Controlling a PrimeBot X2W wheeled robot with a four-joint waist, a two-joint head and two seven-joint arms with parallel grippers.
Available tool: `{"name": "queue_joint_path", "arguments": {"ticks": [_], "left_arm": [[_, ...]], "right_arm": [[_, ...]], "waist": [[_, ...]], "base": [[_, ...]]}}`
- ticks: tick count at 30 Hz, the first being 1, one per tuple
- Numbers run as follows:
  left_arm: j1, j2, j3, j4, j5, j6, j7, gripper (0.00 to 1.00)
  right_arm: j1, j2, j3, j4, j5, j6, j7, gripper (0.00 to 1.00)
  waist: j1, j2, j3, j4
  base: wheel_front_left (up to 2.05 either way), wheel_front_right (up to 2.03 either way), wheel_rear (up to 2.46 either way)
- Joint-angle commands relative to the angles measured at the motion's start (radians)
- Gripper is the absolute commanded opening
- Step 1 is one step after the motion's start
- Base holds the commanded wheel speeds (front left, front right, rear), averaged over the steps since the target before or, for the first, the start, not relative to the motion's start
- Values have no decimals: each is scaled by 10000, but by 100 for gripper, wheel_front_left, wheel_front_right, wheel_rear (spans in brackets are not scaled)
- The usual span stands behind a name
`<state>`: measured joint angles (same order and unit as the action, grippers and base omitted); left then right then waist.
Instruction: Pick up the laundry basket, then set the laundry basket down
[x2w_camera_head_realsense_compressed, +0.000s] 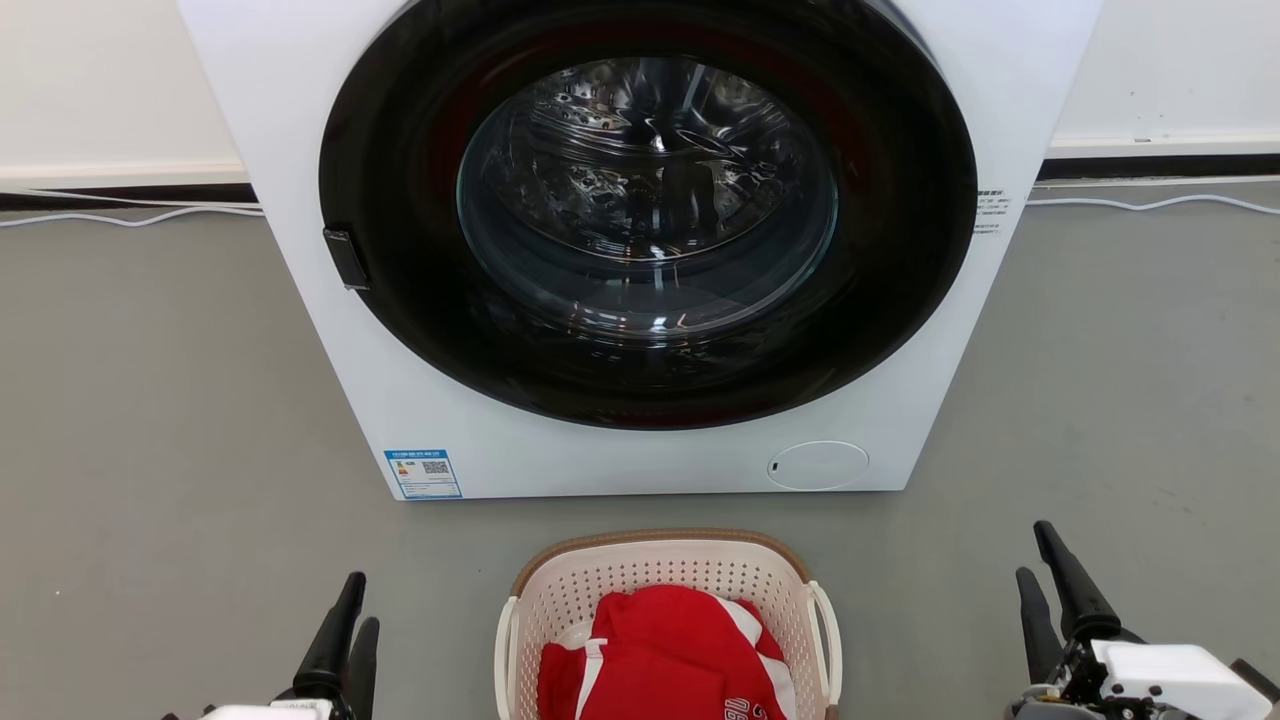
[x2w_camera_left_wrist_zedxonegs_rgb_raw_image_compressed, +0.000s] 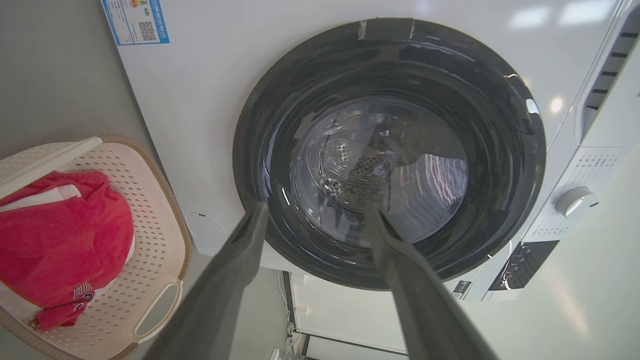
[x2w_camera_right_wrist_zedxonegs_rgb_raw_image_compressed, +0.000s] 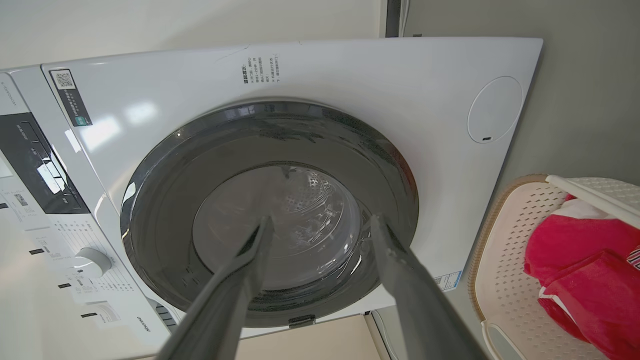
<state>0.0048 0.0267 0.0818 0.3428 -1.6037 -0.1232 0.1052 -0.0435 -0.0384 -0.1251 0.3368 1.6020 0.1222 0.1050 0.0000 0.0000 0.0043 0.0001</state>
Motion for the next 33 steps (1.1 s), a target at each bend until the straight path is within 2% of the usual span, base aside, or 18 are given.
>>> {"name": "queue_joint_path", "arguments": {"ticks": [1,5,9,19,29,33], "left_arm": [[-266,30,-8,-251,-7,-4,-59,100],[-285,37,-34,-318,10,-6,-156,100],[-293,59,-80,-404,79,-8,-265,100],[-364,170,-251,-684,744,-14,-611,100],[-437,184,-243,-1042,1957,-20,-905,100],[-458,315,-374,-1279,2862,-22,-1022,100]], "right_arm": [[-252,-35,60,-257,-5,8,-77,100],[-273,-37,170,-346,11,10,-196,100],[-280,-43,306,-461,-18,13,-306,100],[-364,-98,551,-703,-576,19,-607,100],[-473,-218,931,-920,-1863,25,-902,100],[-506,-235,1052,-1012,-2381,28,-1019,100]], "waist": [[2,0,9,2],[23,0,-20,2],[2,0,-1,-1],[0,0,16,-17],[0,0,28,-35],[0,0,38,-34]], "base": [[0,0,0],[0,0,0],[0,0,0],[0,0,0],[0,0,0],[0,0,0]]}}
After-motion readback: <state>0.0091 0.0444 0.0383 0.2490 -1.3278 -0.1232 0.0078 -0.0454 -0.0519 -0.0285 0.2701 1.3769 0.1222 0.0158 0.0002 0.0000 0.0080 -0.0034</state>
